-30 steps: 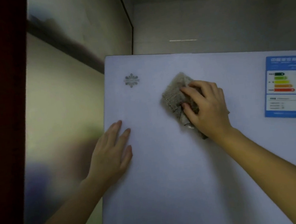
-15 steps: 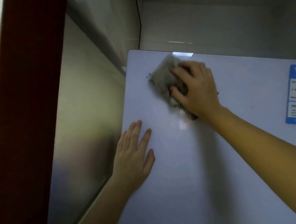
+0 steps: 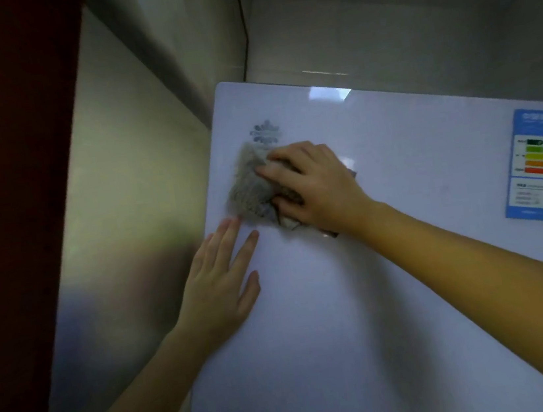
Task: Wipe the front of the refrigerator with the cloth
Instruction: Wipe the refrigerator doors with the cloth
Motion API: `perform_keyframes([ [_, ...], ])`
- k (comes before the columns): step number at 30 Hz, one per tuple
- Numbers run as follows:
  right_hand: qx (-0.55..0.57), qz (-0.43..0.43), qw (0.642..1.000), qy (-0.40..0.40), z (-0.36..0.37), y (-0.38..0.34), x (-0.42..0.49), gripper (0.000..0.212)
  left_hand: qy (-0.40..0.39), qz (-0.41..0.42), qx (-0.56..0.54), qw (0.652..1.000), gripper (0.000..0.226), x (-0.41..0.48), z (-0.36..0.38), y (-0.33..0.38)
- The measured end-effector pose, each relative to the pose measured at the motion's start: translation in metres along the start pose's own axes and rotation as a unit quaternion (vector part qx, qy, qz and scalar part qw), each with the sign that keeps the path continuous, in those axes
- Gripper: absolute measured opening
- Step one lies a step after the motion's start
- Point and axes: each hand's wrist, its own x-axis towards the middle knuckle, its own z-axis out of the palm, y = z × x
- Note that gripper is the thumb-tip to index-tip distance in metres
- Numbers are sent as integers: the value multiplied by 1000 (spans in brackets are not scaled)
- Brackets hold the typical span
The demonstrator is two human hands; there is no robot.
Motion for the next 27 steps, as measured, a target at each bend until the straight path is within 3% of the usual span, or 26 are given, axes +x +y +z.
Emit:
perform_keyframes([
  [6,-28,231,967,109,-54,91,-43,50,-17,12,24,999,61,-1,-1,-3],
  [9,-22,265,958,108,-64,99,-67,51,-24,15,32,999,62,-2,-2,-3],
  [12,-9,181,982,56,-55,74,-101,53,-23,4,35,999,62,-2,-2,2],
  [14,-3,46,999,9,-45,49,-128,50,-22,-21,28,999,62,0,-2,10],
  [17,32,-186,980,-70,-38,13,-164,39,-22,-53,22,998,63,2,0,22],
  [19,47,-234,967,-92,-40,9,-172,36,-25,-61,19,998,63,3,0,25],
  [22,24,-174,983,-56,-48,45,-158,41,-27,-63,23,997,63,2,-1,24],
  [27,-22,94,995,38,-85,132,-120,52,-29,-78,32,996,61,7,-7,33],
])
